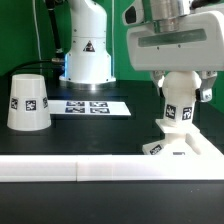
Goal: Assemble lamp
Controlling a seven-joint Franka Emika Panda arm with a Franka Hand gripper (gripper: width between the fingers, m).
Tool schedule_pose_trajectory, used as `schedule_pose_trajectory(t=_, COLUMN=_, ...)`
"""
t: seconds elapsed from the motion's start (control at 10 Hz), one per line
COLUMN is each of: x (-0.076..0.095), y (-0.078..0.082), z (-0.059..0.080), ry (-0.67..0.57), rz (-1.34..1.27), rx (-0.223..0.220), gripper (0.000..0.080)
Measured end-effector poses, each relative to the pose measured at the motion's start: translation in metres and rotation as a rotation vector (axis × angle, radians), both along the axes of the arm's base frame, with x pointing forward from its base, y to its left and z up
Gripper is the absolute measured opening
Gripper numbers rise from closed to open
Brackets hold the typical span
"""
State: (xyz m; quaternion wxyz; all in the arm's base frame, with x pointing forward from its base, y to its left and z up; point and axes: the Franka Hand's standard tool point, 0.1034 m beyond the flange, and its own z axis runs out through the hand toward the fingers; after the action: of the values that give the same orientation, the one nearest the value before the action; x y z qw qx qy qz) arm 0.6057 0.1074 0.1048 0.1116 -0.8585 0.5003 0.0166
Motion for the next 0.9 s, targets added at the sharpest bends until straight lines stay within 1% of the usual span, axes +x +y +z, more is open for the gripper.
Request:
schedule_pose_trajectory(t=0.1, x=-0.0014, y=0.0020, z=0.0025, ry=0.001, rz=0.040, rx=-0.001, gripper=0.0697)
schedule_pose_trajectory(t=0.2, x=-0.0016, y=0.0021, z=0.0047, ry=-0.025, rz=0.183, rx=-0.019, gripper=0.0697)
schedule_pose_trajectory(t=0.3, x=-0.0021, y=0.0032, z=0.0078, ry=-0.035, rz=0.267, rx=-0.023, gripper=0.0698)
schedule_pose_trajectory(t=0.4, x=-0.0024, y=0.0034, z=0.0086, ry=-0.055, rz=0.376, rx=-0.033, gripper=0.0698)
schedule_pose_trajectory(t=0.6, x=-0.0027, y=0.0029, z=0.0076, ry=-0.074, rz=0.473, rx=-0.040, gripper=0.0698)
schedule_pose_trajectory(t=0.8, x=-0.0027, y=0.0023, z=0.0074, ry=-0.112, rz=0.655, rx=-0.054, gripper=0.0698)
schedule_pose_trajectory(t=0.9, x=-0.0026, y=0.0007, z=0.0072, ry=-0.139, rz=0.835, rx=-0.088, gripper=0.0698)
